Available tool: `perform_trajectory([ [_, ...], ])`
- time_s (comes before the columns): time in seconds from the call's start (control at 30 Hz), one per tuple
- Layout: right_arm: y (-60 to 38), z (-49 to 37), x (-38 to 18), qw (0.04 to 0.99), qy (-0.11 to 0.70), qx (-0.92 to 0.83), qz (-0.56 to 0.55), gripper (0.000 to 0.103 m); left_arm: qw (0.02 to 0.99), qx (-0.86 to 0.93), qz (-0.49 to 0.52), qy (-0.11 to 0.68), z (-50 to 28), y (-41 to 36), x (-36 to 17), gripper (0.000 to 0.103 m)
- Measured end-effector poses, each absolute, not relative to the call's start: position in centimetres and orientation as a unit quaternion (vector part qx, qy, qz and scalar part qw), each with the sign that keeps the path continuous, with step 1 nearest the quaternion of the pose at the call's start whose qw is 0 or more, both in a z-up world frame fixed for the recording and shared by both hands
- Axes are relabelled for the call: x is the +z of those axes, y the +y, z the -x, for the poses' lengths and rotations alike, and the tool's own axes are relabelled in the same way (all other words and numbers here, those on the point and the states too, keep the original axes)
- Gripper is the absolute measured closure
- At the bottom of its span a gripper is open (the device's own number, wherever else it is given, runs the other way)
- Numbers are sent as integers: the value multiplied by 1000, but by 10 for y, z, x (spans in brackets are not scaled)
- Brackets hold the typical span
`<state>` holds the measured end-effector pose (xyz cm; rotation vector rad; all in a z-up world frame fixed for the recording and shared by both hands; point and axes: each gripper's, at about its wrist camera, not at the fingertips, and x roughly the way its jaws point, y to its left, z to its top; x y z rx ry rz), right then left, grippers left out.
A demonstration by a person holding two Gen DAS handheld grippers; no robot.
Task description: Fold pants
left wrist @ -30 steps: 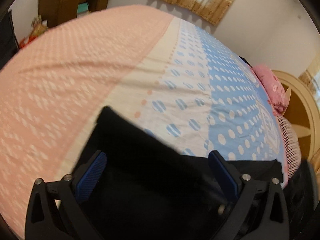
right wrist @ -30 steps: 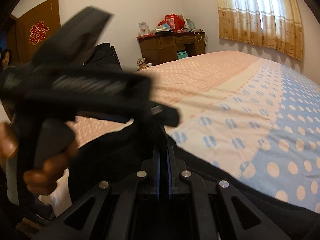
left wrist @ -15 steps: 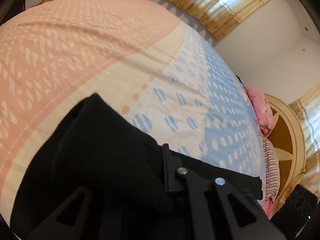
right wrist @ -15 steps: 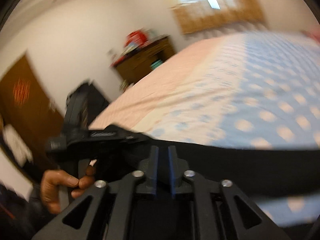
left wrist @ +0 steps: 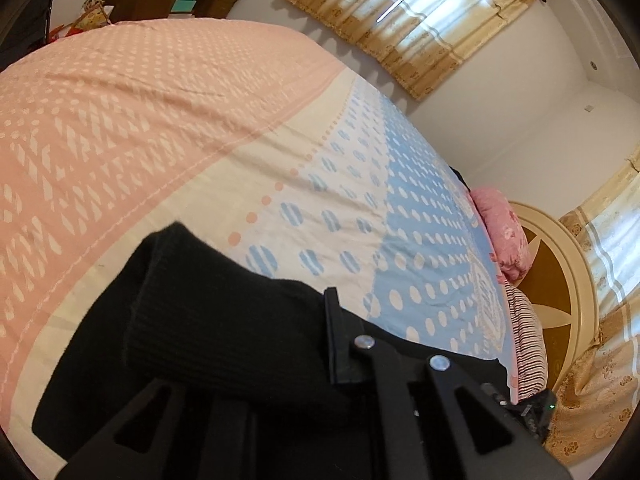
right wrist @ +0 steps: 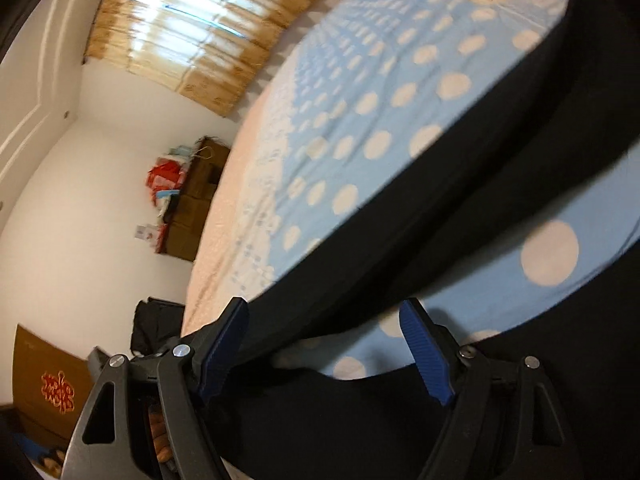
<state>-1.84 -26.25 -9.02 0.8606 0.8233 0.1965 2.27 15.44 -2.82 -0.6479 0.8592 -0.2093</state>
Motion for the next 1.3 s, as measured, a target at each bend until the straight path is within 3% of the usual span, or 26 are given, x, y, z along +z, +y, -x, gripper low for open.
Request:
perform_trajectory([
  [0.07,-267,17,-88,832,376,84,-400,46,855,-100,305,407,-22,154,-25,92],
  [0.13,-275,13,-86,829,372,78,-411,52,856,-101,302,408,-22,154,-24,92],
  [0.47,-311,1,-91,781,380,51,-493,52,857,-99,295,410,-21,154,-25,92],
  [0.77,-315,12,-68,811,363,35,-458,52,861,-95,287,409,-21,152,-24,92],
  [1.03,-324,-16,-82,812,369,-9,-452,52,863,-92,286,406,-22,151,-22,92],
  [1.1,-326,-23,-88,799,388,-16,-459,66,864,-92,281,408,-22,150,-22,92],
  [1.17,-323,-29,-89,802,404,-7,-441,100,863,-89,281,410,-23,151,-23,92],
  [1.3,-321,-14,-67,828,377,22,-414,100,864,-86,275,413,-25,152,-24,92],
])
